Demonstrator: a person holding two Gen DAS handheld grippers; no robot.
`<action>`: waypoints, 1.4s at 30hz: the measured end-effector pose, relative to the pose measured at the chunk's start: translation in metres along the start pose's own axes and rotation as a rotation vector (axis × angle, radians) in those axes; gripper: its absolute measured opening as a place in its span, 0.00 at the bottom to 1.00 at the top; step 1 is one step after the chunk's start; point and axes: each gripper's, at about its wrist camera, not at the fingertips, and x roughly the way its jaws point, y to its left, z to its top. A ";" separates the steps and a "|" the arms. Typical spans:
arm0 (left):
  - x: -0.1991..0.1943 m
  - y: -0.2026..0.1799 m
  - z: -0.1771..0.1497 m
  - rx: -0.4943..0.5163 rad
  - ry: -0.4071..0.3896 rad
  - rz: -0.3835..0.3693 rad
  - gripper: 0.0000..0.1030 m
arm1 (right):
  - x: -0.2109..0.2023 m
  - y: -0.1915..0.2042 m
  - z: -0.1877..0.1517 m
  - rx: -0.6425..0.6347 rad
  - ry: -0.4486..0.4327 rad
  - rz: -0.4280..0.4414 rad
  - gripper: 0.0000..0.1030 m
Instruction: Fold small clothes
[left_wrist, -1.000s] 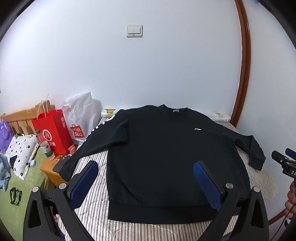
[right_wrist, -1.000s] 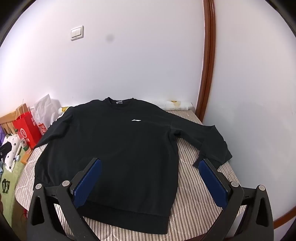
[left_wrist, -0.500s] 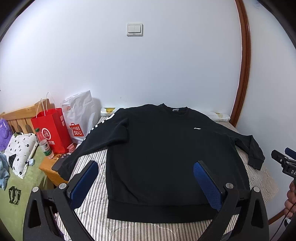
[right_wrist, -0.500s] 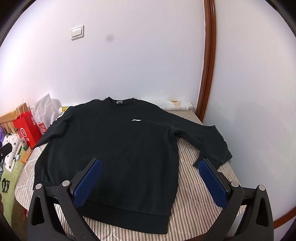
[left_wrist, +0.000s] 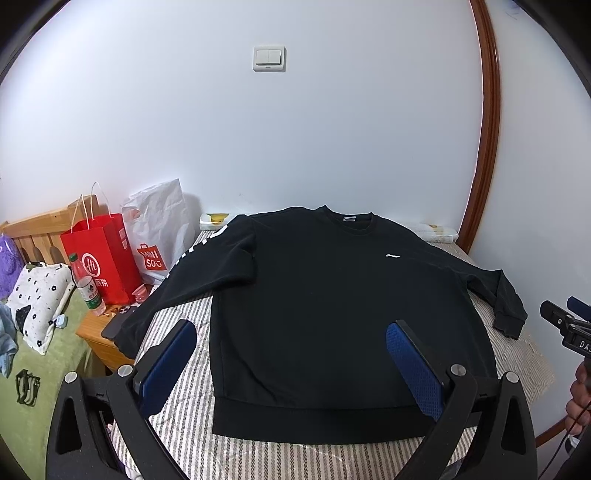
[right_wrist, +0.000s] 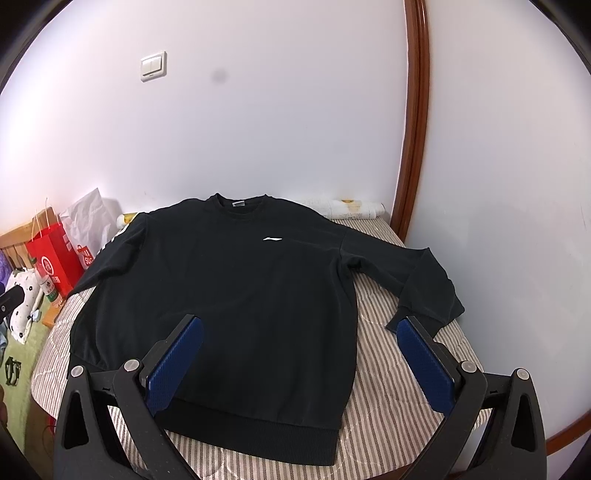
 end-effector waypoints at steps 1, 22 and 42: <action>0.000 -0.001 -0.001 0.001 0.000 0.000 1.00 | 0.000 0.000 0.000 -0.002 0.001 -0.001 1.00; 0.000 0.000 0.000 -0.003 0.001 -0.005 1.00 | -0.001 0.000 -0.002 0.000 -0.003 -0.001 1.00; -0.001 -0.005 -0.001 -0.010 -0.001 -0.027 1.00 | -0.003 0.003 -0.001 -0.006 -0.004 0.004 1.00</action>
